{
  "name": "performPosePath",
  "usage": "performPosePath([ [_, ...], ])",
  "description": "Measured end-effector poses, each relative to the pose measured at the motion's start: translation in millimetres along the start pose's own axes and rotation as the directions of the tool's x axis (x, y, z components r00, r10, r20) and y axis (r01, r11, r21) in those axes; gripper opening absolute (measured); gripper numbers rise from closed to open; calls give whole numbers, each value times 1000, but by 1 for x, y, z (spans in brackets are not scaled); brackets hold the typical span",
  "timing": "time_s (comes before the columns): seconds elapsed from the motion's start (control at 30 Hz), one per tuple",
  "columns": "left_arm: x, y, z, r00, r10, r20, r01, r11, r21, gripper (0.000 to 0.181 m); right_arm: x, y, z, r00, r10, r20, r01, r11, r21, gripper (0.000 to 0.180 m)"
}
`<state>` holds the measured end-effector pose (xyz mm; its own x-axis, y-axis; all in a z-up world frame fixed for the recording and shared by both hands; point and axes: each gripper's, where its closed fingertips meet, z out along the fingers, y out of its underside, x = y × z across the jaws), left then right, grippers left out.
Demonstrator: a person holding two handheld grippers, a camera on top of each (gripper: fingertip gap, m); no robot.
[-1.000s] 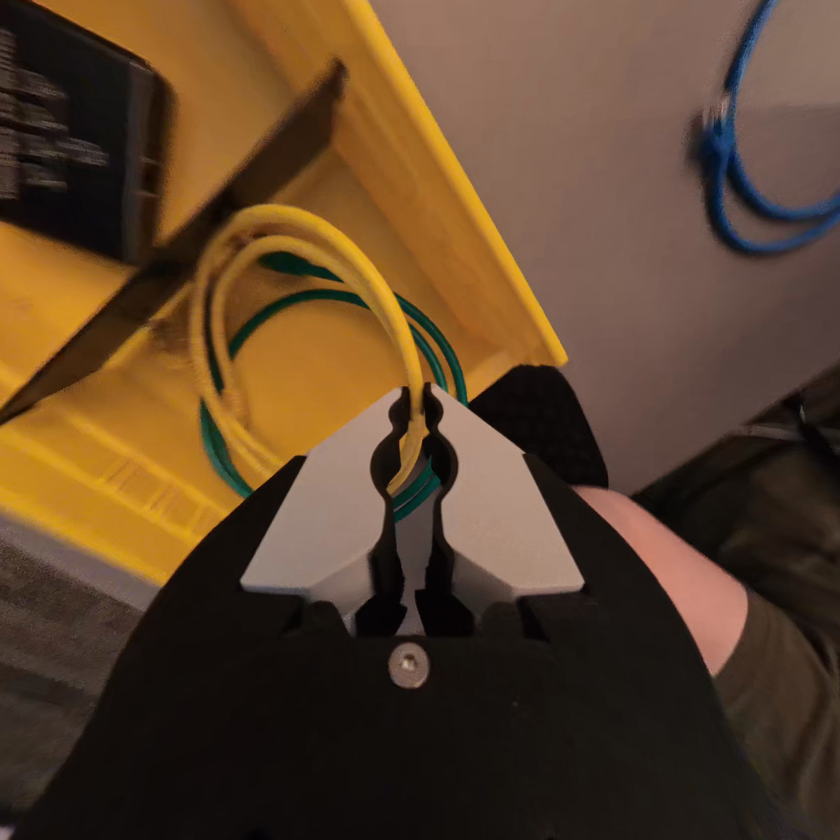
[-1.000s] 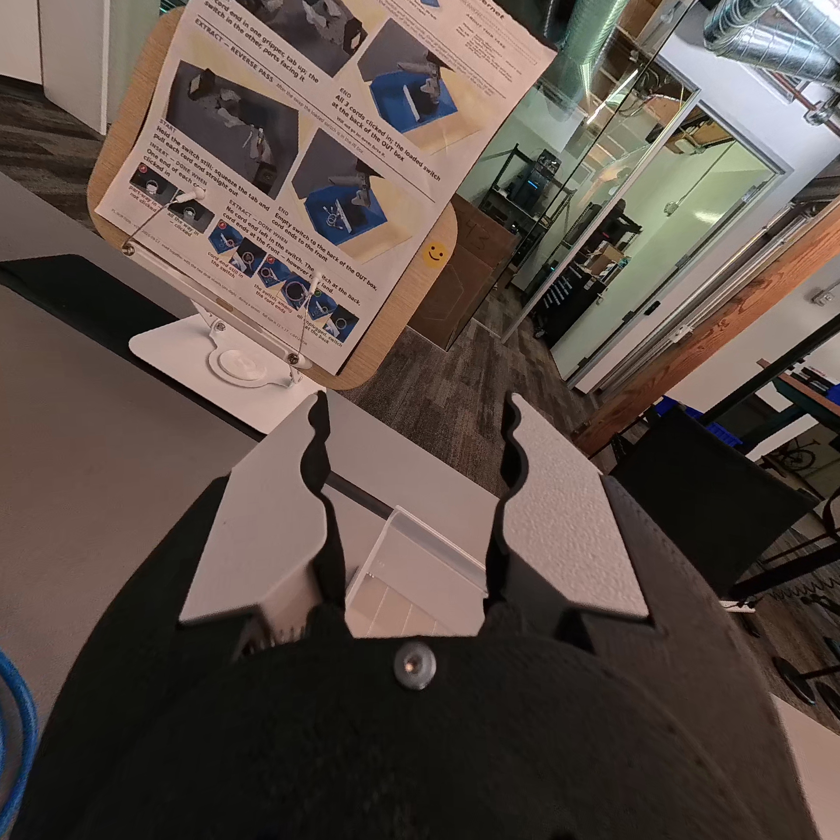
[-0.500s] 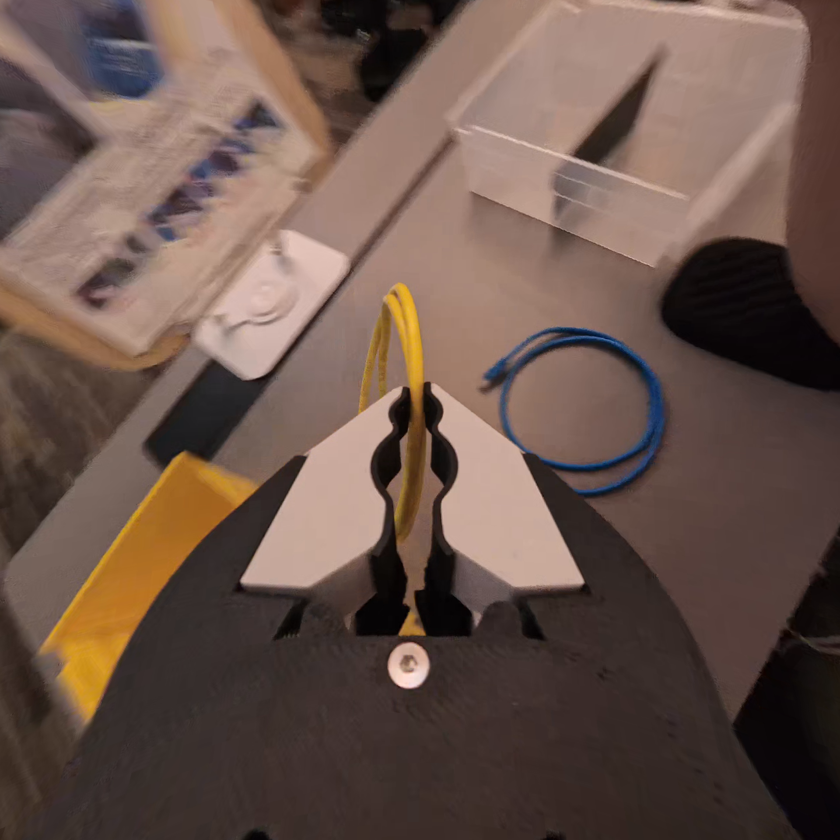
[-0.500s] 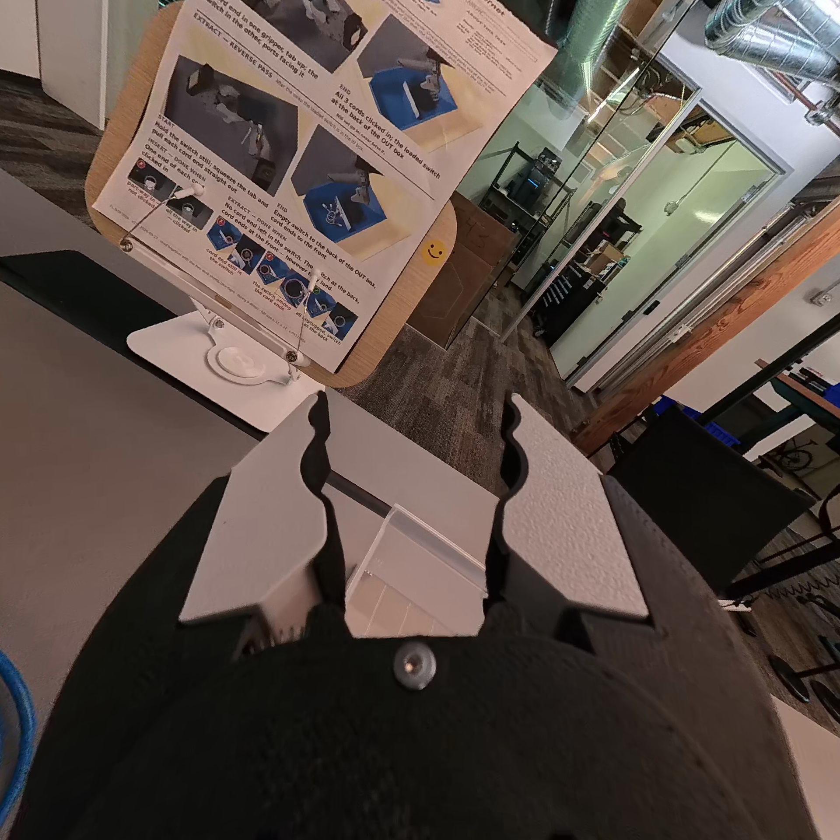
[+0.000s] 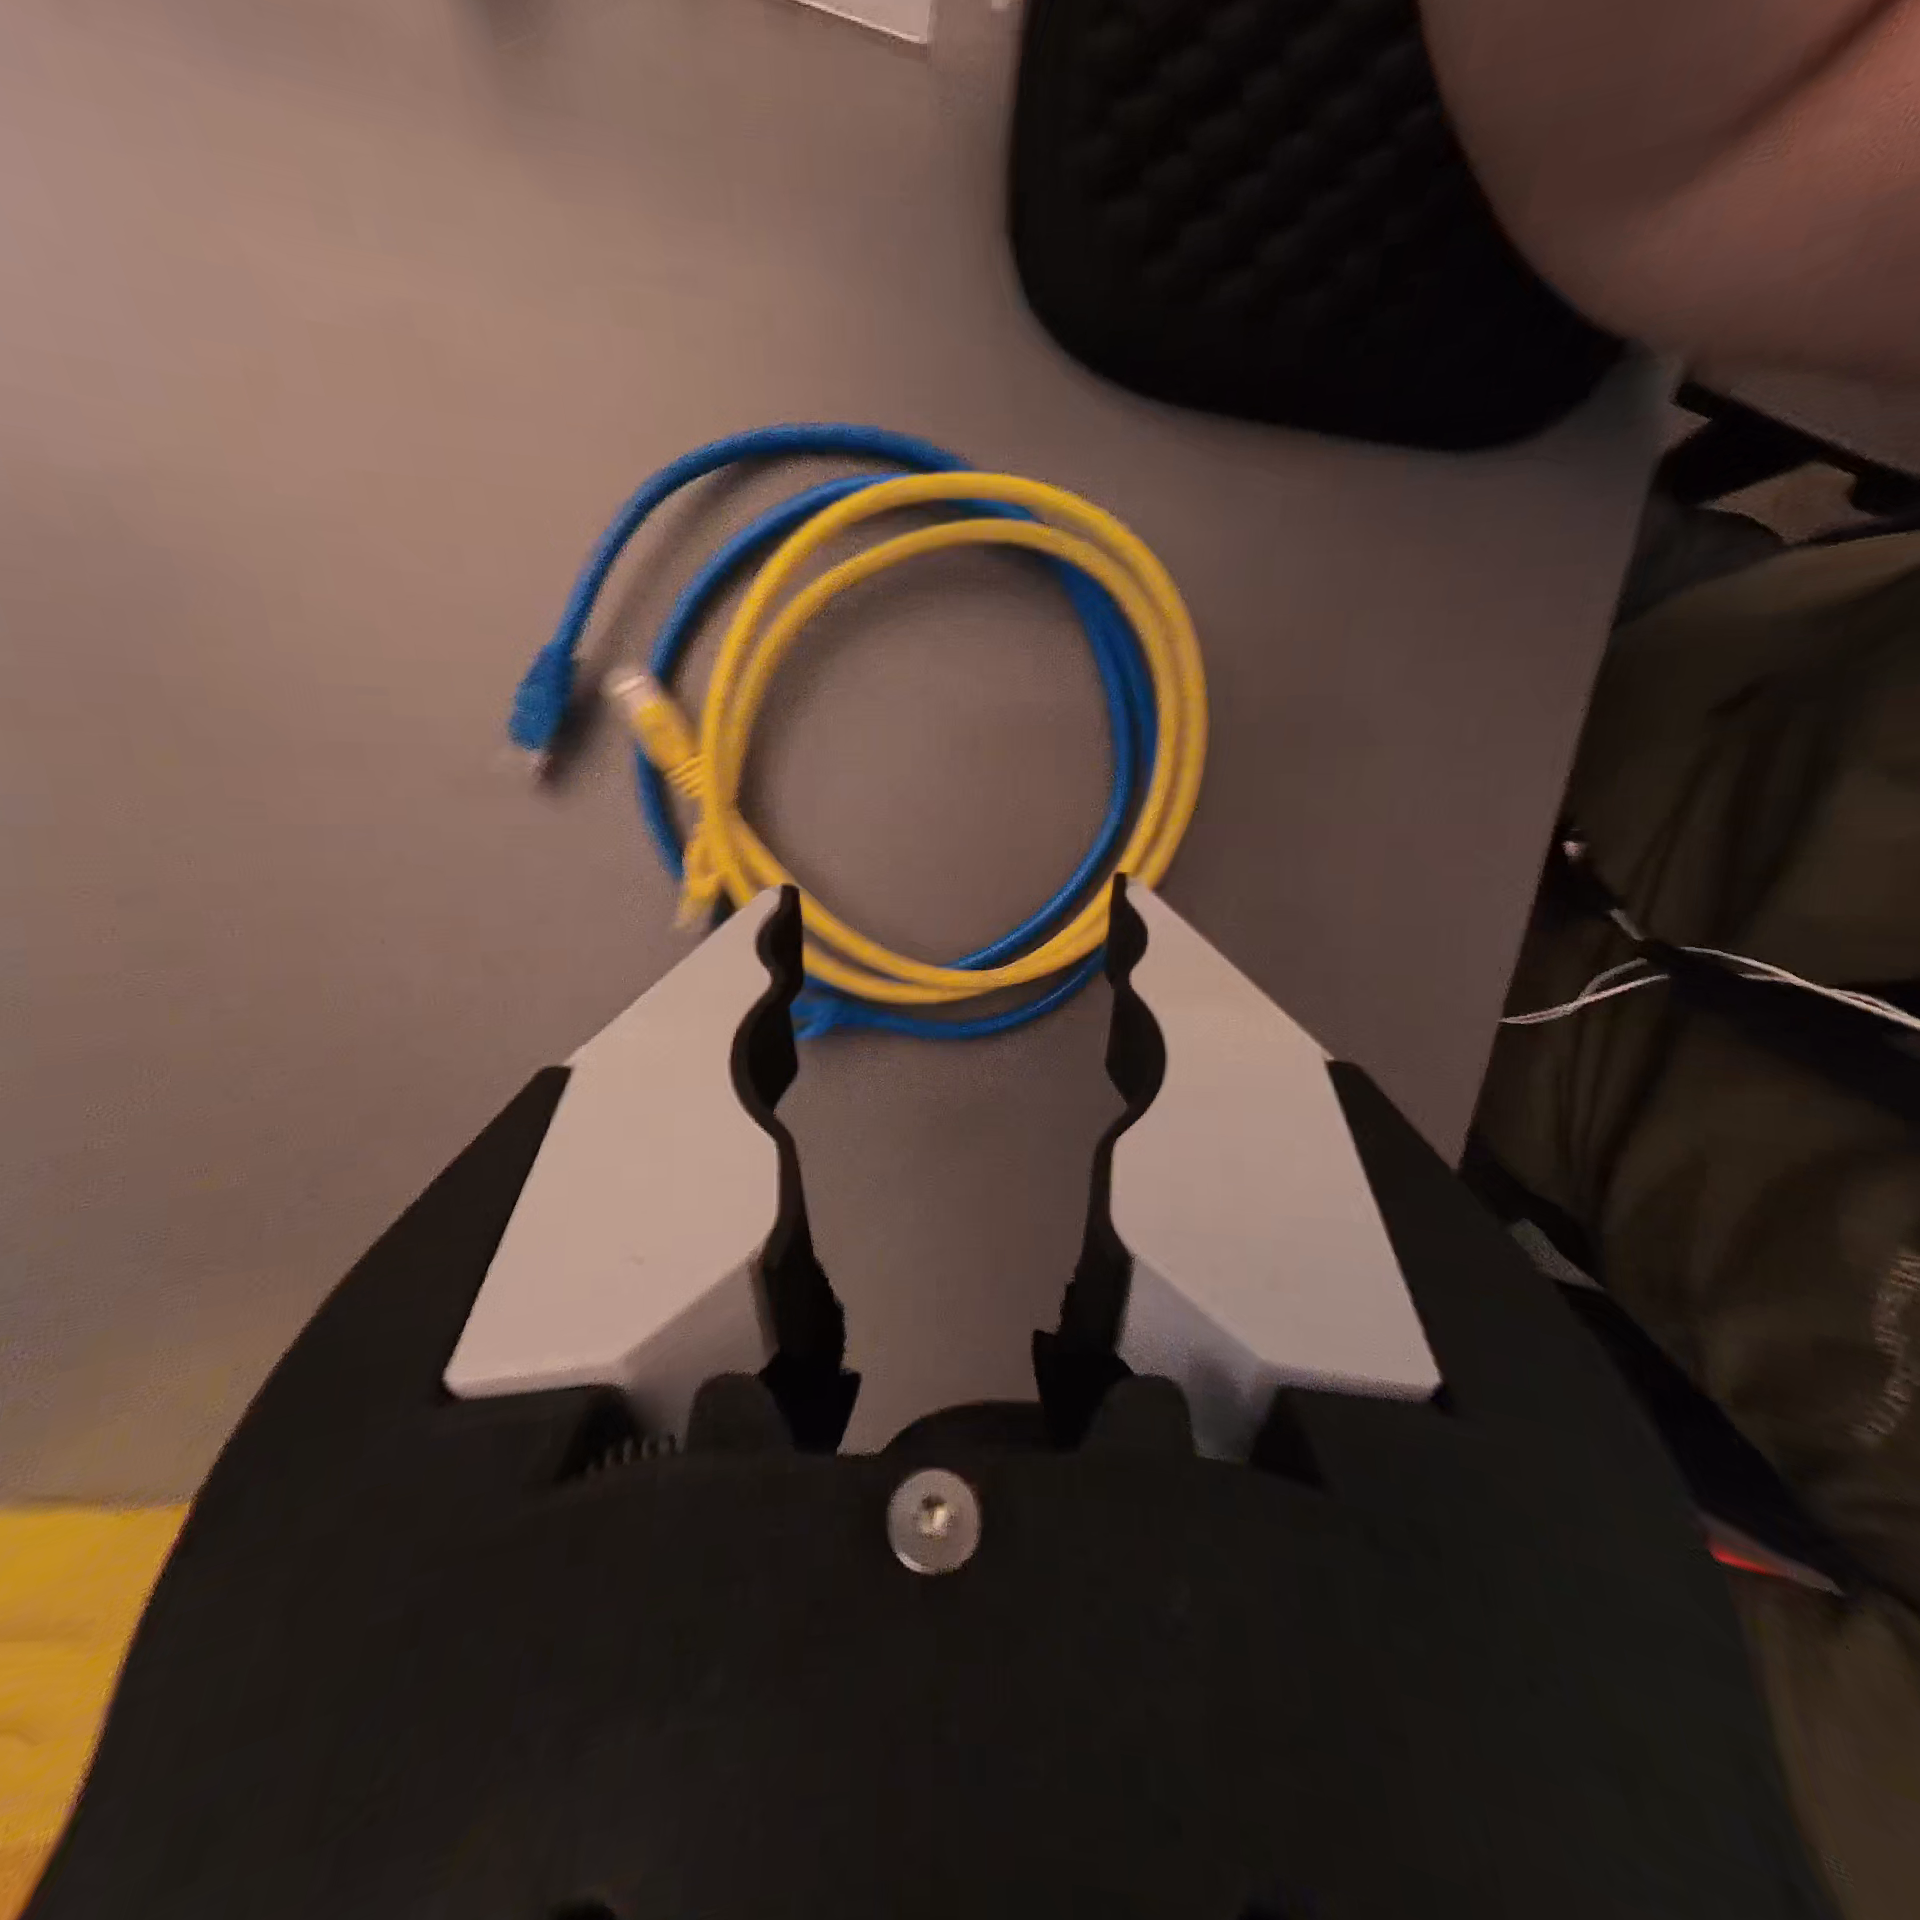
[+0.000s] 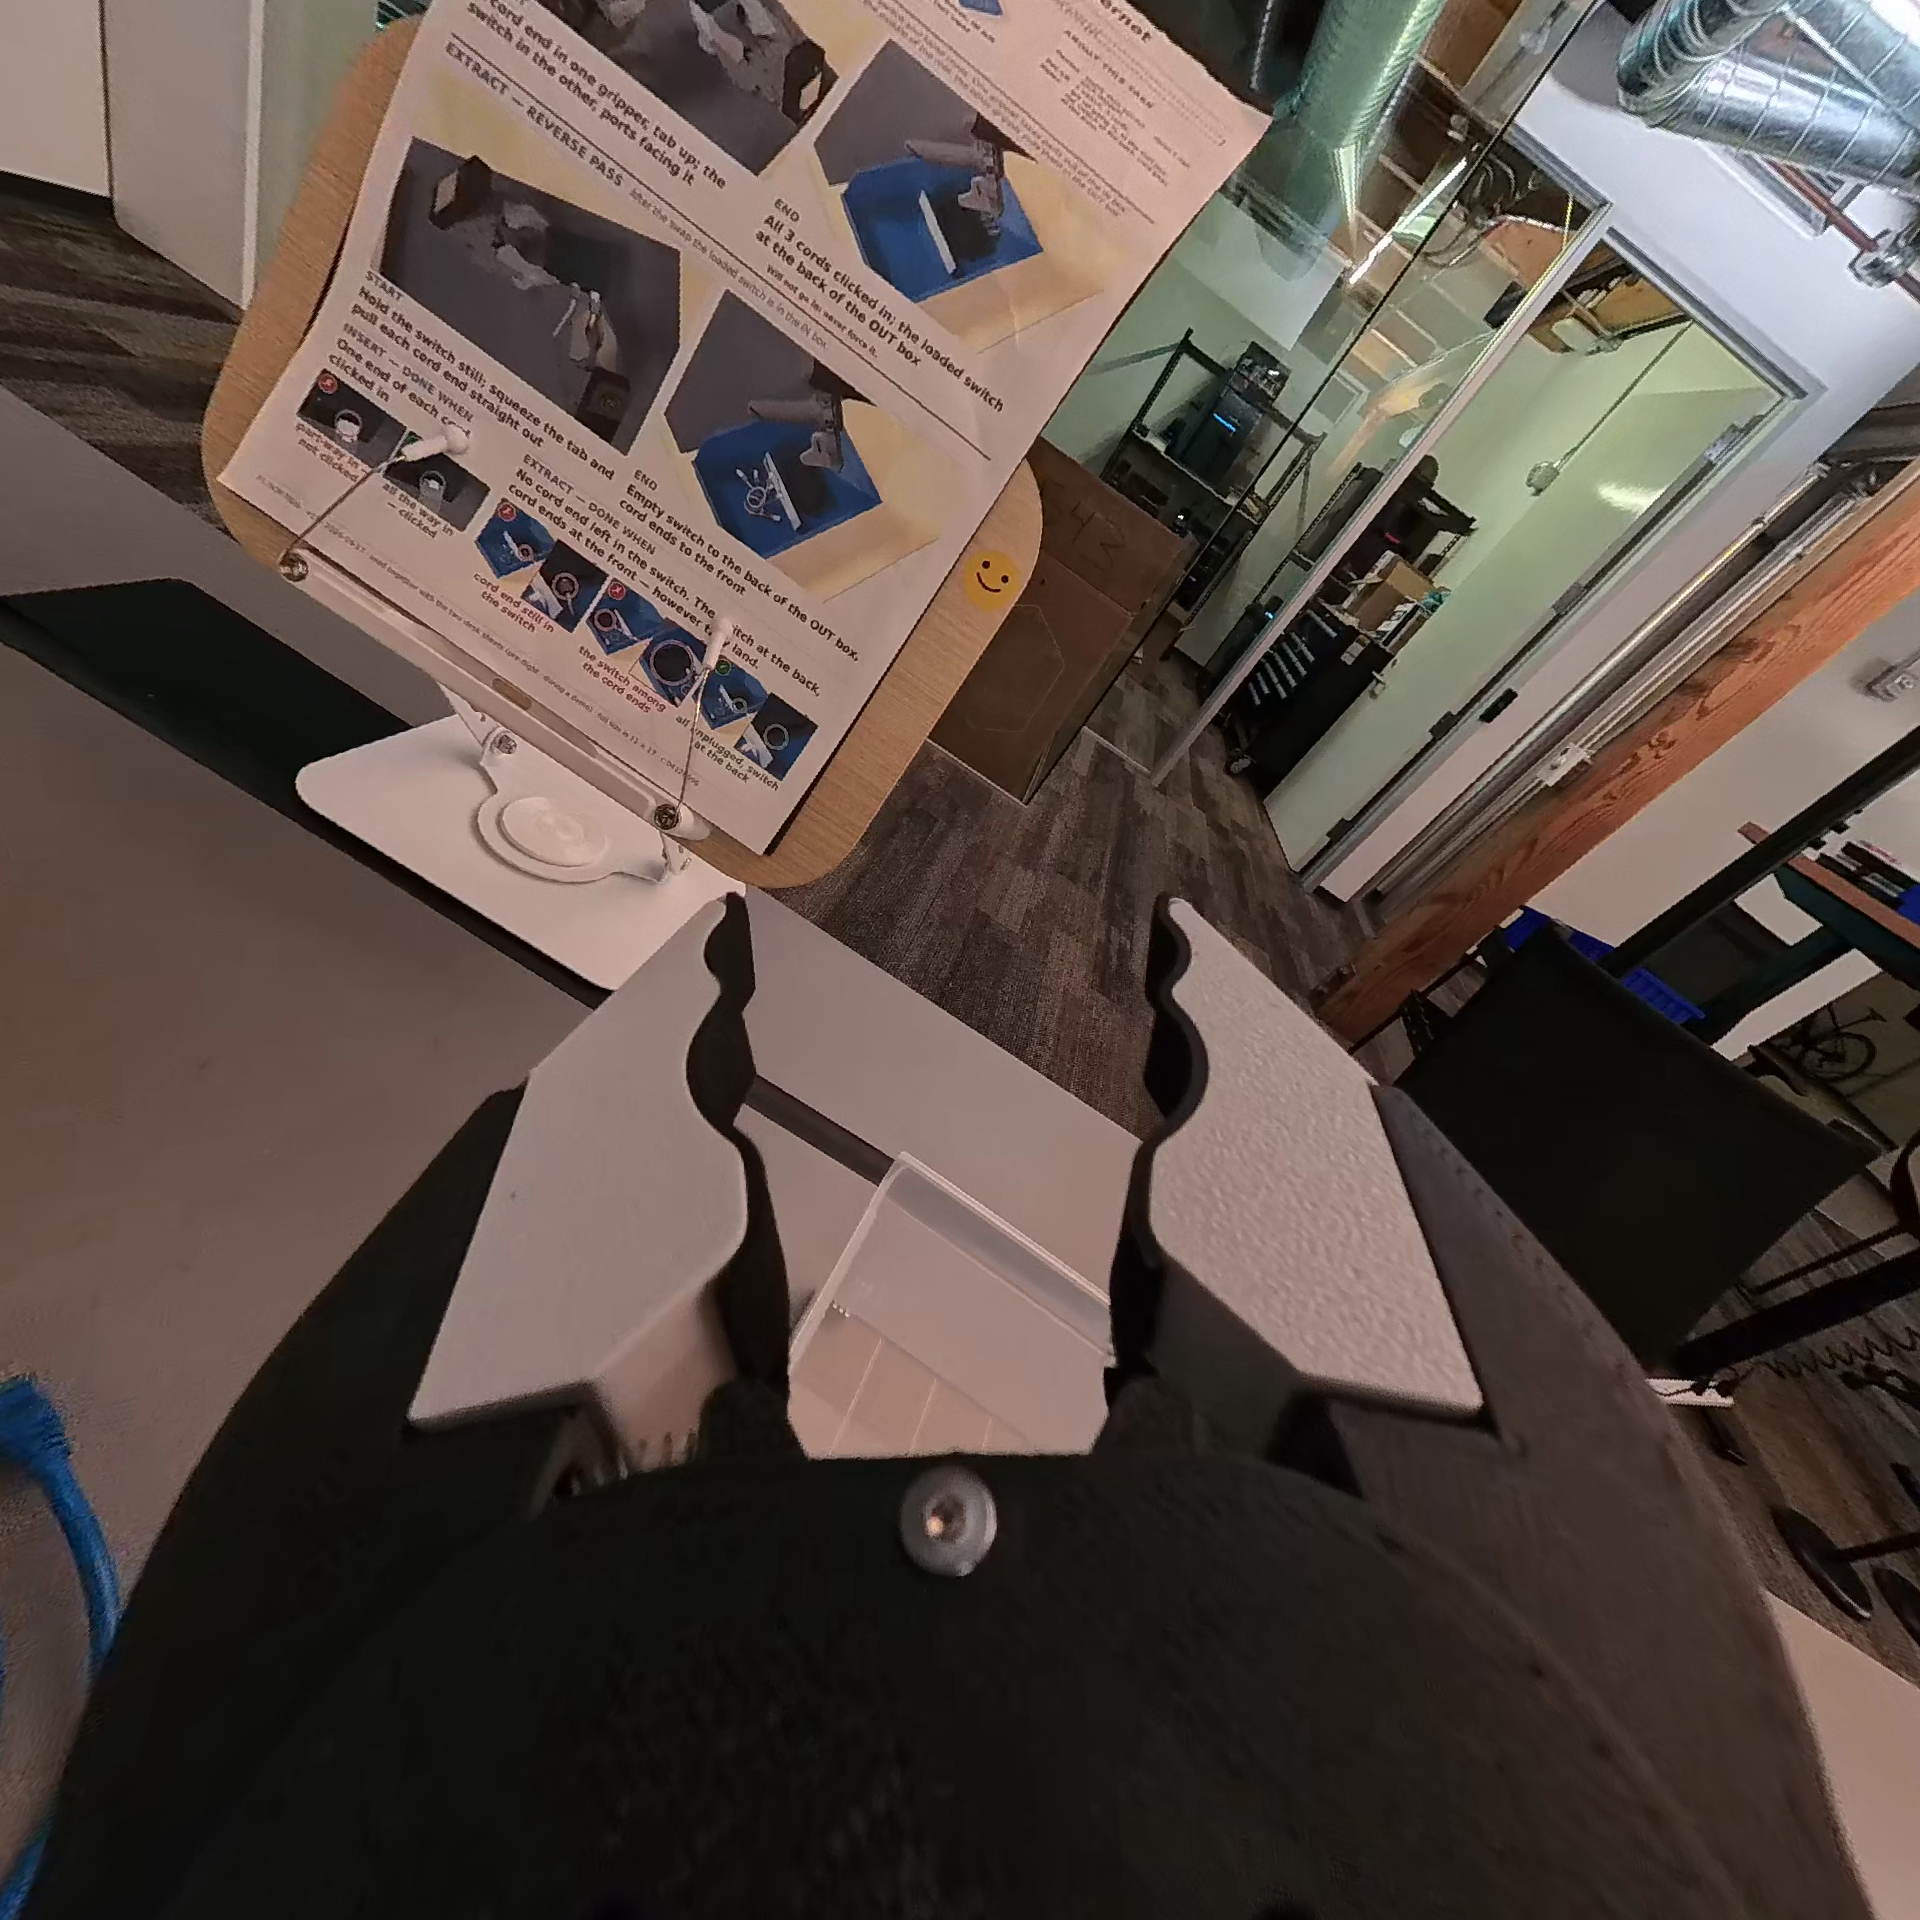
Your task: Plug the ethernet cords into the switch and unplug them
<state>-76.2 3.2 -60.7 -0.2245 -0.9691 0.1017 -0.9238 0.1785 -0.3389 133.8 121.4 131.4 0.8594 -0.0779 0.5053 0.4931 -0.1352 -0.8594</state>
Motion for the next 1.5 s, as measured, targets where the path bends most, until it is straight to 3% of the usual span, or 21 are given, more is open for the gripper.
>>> performPosePath([
  [0.1, -36, 26, -44, 978, -96, 183, 89, 995, 44, 55, 4, -1, -3, 1000, 7, -4, -7, 1000, 10, 76],
  [0.17, -65, 71, -81, 918, -213, 334, 206, 977, 57, 62, 8, -2, -6, 1000, 20, -11, -20, 1000, 22, 76],
  [0.23, -76, 134, -107, 854, -340, 395, 355, 934, 36, 62, 12, -3, -8, 999, 35, -14, -34, 999, 30, 76],
  [0.37, -61, 241, -109, 759, -586, 286, 622, 781, -50, 66, 17, 0, -8, 999, 46, -22, -46, 999, 27, 76],
  [0.43, -63, 262, -102, 705, -680, 200, 702, 710, -58, 67, 17, 1, -7, 999, 45, -23, -44, 999, 23, 76],
  [0.57, -64, 257, -79, 690, -722, -52, 716, 691, -97, 65, 12, 2, -6, 999, 24, -21, -24, 1000, 8, 76],
  [0.63, -63, 271, -64, 669, -741, -59, 718, 665, -206, 65, 10, 2, -5, 1000, 15, -18, -15, 1000, 6, 76],
  [0.73, -67, 274, -53, 622, -776, -102, 737, 624, -258, 63, 8, 2, -4, 1000, 8, -15, -8, 1000, 1, 76],
  [0.93, -75, 284, -46, 579, -811, -83, 764, 575, -292, 56, 5, 5, -1, 1000, -5, -2, 5, 1000, -15, 76],
  [1.13, -66, 274, -46, 566, -801, -194, 745, 598, -297, 14, 3, 7, -1, 1000, -16, 9, 16, 1000, -24, 76],
  [1.37, -67, 283, -55, 624, -776, -96, 720, 618, -315, 9, 1, 8, 1, 999, -34, 16, 34, 999, -31, 76],
  [1.5, -75, 275, -79, 633, -772, -48, 758, 631, -166, 4, 4, 2, -2, 999, -32, -3, 32, 999, 4, 76],
])
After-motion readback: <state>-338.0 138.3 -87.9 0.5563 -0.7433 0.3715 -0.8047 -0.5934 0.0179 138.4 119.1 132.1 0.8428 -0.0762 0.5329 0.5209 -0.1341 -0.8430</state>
